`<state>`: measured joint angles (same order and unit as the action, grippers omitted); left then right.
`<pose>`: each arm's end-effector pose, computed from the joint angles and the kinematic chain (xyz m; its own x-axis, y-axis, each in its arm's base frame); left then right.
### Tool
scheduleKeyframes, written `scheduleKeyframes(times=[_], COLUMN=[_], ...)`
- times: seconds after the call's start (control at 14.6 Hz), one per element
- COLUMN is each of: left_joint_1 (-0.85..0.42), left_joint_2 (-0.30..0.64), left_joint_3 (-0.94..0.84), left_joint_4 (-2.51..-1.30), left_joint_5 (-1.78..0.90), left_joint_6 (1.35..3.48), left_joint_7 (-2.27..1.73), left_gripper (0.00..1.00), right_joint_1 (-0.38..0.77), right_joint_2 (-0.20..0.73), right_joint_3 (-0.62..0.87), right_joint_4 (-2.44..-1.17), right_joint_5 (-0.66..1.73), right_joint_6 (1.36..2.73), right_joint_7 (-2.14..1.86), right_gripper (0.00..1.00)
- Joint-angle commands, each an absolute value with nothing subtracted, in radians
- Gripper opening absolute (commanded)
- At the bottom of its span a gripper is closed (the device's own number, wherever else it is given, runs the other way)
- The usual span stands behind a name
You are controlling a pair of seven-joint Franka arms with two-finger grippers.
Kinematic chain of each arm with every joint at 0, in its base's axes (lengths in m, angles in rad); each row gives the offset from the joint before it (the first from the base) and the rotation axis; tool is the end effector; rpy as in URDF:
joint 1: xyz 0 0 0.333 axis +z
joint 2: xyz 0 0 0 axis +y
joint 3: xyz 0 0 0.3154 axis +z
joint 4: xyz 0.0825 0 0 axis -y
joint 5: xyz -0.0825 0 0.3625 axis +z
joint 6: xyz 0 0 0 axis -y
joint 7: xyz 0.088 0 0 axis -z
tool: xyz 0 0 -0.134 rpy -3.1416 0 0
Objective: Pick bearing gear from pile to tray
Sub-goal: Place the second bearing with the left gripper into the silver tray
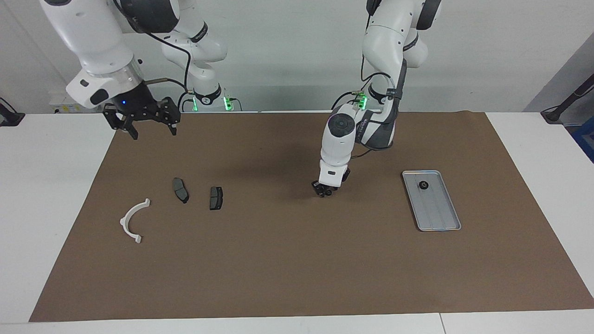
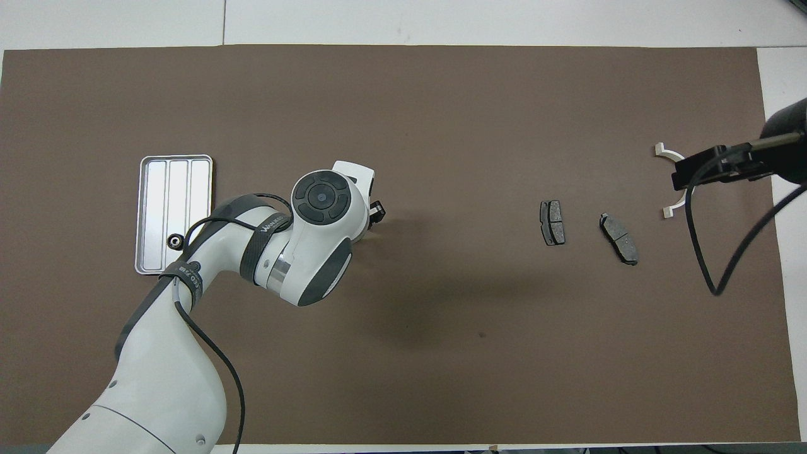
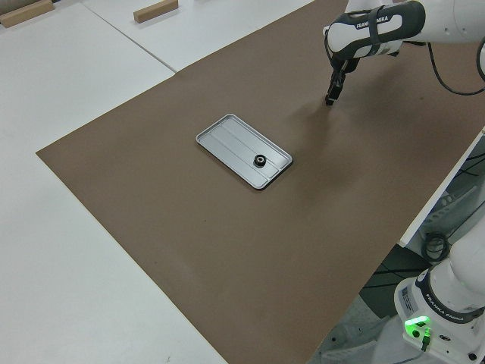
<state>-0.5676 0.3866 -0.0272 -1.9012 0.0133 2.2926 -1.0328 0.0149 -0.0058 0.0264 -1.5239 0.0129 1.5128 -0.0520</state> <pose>0.5072 -0.3415 0.2845 0.9084 0.4180 0.0024 0.4180 -0.9084 0.0044 0.5251 0.0235 0.6159 0.9956 0.0939 -0.0046 0.0938 -0.9955 -0.0130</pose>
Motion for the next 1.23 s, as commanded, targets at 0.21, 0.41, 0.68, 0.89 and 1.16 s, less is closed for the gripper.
scheduleKeyframes(times=[0.21,0.41,0.68,0.89,1.16], left_joint_1=[-0.569,-0.571,-0.565,-0.433,-0.205], left_joint_2=[0.383,0.383,0.373,0.33,0.305], left_joint_3=[-0.023,-0.023,0.021,0.044,0.04], left_joint_4=[-1.921,-1.924,-1.876,-1.878,-1.893], left_joint_5=[0.032,0.032,0.096,0.124,0.121], left_joint_6=[2.321,2.316,2.167,2.146,2.164], left_joint_7=[-1.052,-1.055,-1.054,-0.832,-0.438], left_gripper=[0.49,0.26,0.0,0.0,0.0], right_joint_1=[-0.031,-0.055,-0.046,-0.048,-0.063], right_joint_2=[-0.138,-0.138,-0.137,-0.137,-0.129], right_joint_3=[0.041,0.046,0.049,0.06,0.084], right_joint_4=[-1.667,-1.674,-1.671,-1.672,-1.671], right_joint_5=[0.008,0.009,0.02,0.021,0.021], right_joint_6=[1.522,1.511,1.508,1.516,1.542], right_joint_7=[-0.074,-0.071,0.029,0.029,0.028], right_gripper=[1.0,1.0,1.0,1.0,1.0])
